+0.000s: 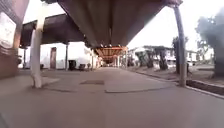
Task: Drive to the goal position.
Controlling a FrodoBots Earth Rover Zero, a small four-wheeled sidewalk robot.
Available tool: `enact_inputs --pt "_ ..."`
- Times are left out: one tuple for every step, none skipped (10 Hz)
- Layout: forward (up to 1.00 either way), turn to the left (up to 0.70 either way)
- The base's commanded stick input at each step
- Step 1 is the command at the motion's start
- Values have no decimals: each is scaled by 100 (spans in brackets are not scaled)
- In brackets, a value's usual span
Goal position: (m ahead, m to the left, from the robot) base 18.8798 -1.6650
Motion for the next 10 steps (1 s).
enact_inputs --pt "70 9" --pt "70 20" --pt "70 31" --pt "70 19" --pt "70 0" --pt "70 0" --pt "70 0" --pt "70 0" --pt "70 0" --pt "70 0"
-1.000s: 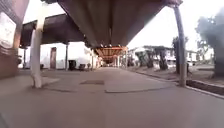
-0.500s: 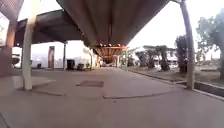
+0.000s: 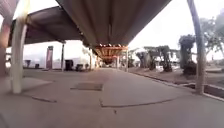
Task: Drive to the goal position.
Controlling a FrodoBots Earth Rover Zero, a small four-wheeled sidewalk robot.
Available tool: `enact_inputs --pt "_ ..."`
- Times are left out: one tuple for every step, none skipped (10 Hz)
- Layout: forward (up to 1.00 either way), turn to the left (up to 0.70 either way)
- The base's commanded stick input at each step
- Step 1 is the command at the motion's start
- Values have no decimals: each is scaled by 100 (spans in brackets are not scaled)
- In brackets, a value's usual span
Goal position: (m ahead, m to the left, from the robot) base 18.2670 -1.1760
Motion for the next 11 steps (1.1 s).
enact_inputs --pt "70 0" --pt "70 0" --pt "70 0" --pt "70 0" --pt "70 0" --pt "70 0" --pt "70 0" --pt "70 0" --pt "70 0" --pt "70 0" --pt "70 0"
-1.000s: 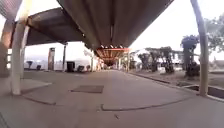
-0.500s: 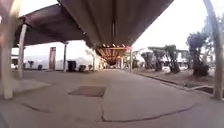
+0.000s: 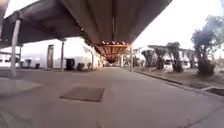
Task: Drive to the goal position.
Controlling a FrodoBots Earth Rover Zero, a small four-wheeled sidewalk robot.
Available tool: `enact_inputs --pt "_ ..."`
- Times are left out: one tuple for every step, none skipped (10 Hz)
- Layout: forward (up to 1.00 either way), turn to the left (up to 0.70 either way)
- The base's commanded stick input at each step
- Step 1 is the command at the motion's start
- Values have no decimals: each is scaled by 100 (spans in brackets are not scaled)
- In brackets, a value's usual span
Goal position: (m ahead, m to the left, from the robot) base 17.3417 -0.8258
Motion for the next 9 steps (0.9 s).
enact_inputs --pt "70 0" --pt "70 0" --pt "70 0" --pt "70 0" --pt "70 0" --pt "70 0" --pt "70 0" --pt "70 0" --pt "70 0"
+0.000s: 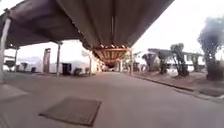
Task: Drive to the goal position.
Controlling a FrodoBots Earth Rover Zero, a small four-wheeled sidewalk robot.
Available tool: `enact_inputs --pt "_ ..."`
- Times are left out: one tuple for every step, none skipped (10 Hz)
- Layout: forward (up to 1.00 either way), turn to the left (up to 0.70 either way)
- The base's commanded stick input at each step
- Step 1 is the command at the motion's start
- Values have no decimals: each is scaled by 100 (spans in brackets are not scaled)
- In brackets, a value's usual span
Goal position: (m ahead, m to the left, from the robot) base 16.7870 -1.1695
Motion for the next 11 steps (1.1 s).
enact_inputs --pt "70 0" --pt "70 0" --pt "70 0" --pt "70 0" --pt "70 0" --pt "70 0" --pt "70 0" --pt "70 0" --pt "70 0" --pt "70 0" --pt "70 0"
